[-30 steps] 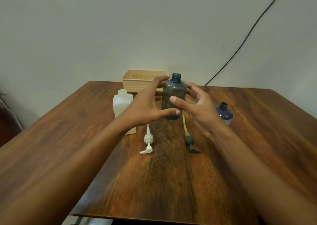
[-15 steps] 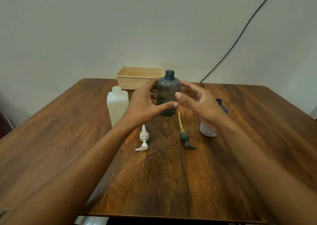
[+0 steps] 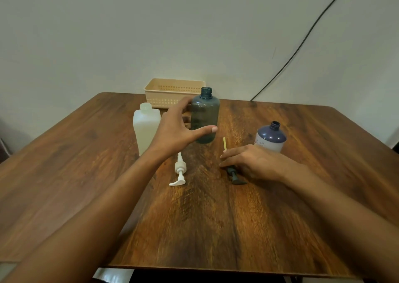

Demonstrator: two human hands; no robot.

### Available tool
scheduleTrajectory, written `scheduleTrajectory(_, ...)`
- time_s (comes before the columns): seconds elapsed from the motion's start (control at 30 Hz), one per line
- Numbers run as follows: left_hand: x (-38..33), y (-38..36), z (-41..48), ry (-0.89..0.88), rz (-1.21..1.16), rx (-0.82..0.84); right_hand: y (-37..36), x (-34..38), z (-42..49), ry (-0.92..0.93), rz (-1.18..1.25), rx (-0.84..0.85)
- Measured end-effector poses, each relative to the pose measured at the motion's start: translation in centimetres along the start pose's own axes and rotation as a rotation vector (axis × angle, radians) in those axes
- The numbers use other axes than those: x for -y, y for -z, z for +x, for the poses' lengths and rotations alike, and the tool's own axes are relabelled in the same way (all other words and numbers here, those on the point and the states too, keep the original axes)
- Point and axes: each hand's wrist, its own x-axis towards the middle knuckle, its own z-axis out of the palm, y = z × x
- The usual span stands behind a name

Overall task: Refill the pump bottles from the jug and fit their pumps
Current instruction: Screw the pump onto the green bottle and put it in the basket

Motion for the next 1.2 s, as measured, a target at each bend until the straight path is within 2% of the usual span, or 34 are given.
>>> scheduleTrajectory(0.13,0.4,0.0,0.0,0.024,-0.003,-0.001,0.1,0.3,0.2,0.038,-0.023,0.007)
scheduleTrajectory(0.27,0.8,0.1,-0.1,0.029,0.0,0.004,1.2,0.5,0.0,0.048,0.061,-0.054)
scheduleTrajectory(0.53,0.8,-0.2,-0.3,0.054,0.002,-0.009,7.5,1.4,-1.2,-0.107,0.286,-0.448)
scheduleTrajectory(0.7,0.8,-0.4,-0.4,0.068,0.014,0.002,11.6,1.9,-1.5,-0.188,0.55,-0.628)
scheduleTrajectory(0.9,0.6,-0.4,-0.6,0.067,0.007,0.031,14.5,2.2,-0.4,-0.158,0.872,-0.907)
scheduleTrajectory(1.2,0.6,-0.5,-0.6,0.076,0.009,0.055,15.5,2.8,2.0,-0.113,1.025,-0.933)
